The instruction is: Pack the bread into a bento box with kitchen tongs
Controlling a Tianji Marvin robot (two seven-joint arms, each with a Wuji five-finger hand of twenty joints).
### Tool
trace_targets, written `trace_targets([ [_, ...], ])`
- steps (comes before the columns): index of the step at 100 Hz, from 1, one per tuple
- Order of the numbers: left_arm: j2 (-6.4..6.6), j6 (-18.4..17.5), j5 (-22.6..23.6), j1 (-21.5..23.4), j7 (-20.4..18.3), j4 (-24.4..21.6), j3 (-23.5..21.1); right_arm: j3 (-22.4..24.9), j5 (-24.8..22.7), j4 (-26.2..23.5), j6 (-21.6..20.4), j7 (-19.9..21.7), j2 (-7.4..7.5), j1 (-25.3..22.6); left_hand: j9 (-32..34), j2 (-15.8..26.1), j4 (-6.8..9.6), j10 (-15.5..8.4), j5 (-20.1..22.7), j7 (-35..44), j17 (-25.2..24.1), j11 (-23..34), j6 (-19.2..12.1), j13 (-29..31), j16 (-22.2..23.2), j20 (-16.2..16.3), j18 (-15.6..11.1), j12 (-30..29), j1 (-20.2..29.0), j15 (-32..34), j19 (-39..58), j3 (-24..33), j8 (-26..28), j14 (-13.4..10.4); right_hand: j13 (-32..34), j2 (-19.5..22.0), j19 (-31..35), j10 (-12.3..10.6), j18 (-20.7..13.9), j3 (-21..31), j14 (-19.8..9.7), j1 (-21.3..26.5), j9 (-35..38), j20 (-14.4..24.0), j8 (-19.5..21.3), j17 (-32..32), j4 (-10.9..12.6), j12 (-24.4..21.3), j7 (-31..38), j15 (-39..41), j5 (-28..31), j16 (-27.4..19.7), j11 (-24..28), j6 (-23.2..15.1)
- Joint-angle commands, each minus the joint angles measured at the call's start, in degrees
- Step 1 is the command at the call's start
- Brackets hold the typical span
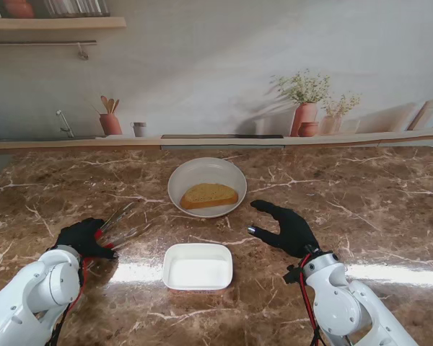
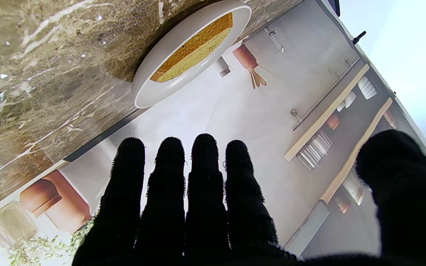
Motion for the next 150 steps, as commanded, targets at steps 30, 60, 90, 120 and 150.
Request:
trace_targets([
  [30, -1.37, 0.6, -2.6, 0.0, 6.4, 4.1, 1.5, -0.2, 0.6, 0.4, 0.3, 0.6, -0.19, -0.5, 10.2, 1.1, 0.83, -1.5, 18.2, 19.9, -0.7, 7.7, -9.2, 6.0, 1.4, 1.1, 3.2, -0.1, 6.6, 4.4, 9.9, 13.8, 10.4, 0.7, 2.0, 0.8, 1.6, -0.7, -0.3, 0.3, -0.4, 1.5, 0.8, 0.9, -0.5, 0.3, 1.4, 0.3, 0.7, 0.3, 0.5, 0.7, 0.2, -1.2],
  [60, -1.82, 0.2, -4.4, 0.9, 7.2, 1.7, -1.0, -0.2, 0.7, 0.3, 0.3, 0.7, -0.17, -0.5, 27.8, 2.0, -2.37, -1.5, 19.0, 23.6, 3.7, 9.7, -13.3, 22.5, -0.6, 1.4, 11.6, -2.5, 11.7, 8.0, 19.6, 15.7, 13.3, 7.6, 2.2, 1.0, 1.6, -0.7, -0.2, 0.3, -0.4, 1.5, 1.1, 0.9, -0.5, 0.3, 1.4, 0.4, 0.7, 0.3, 0.6, 0.7, 0.3, -1.2],
  [90, -2.32, -0.9, -6.6, 0.9, 8.9, 2.5, -1.8, -0.1, 0.8, 0.2, 0.5, 0.8, -0.18, -0.7, 39.7, 1.2, -3.73, -5.9, 15.7, 25.0, 7.9, 13.3, -13.2, 33.6, 1.3, 0.0, 12.4, 18.6, 17.2, 13.7, 27.2, 17.3, 14.9, 6.1, 2.6, 1.0, 1.9, -0.6, 0.2, 0.4, -0.2, 1.6, 1.6, 1.1, -0.6, 0.4, 1.3, 0.5, 0.8, 0.5, 0.8, 0.8, 0.5, -1.2],
  [120, -2.81, -2.3, -8.8, 0.3, 10.9, 4.6, -1.2, -0.1, 1.0, 0.0, 0.8, 1.4, -0.09, -0.6, 27.6, 3.2, -2.41, -5.6, 16.8, 20.6, 11.0, 19.0, -12.6, 38.1, 20.6, -0.5, 15.5, 29.3, 20.4, 23.2, 30.7, 20.4, 7.2, 5.3, 2.7, 1.1, 2.2, -0.5, 0.7, 0.5, 0.1, 1.7, 2.0, 1.3, -0.6, 0.4, 1.3, 0.6, 0.7, 0.6, 0.7, 0.8, 0.6, -1.1],
  [150, -2.18, -6.4, -7.1, 1.0, 8.8, 2.5, -3.6, 0.1, 1.2, -0.2, 1.1, 2.1, 0.01, -0.8, 27.9, 3.2, -0.89, -2.9, 26.1, 15.5, 29.2, 17.2, -9.3, 42.0, 25.1, 7.2, 18.7, 8.8, 14.7, 31.7, 48.4, 17.6, -5.5, 5.0, 3.0, 1.2, 2.4, -0.5, 1.5, 0.4, 0.8, 1.7, 2.5, 1.5, -0.7, 0.3, 1.3, 0.8, 0.7, 0.8, 0.8, 1.1, 0.7, -1.2],
])
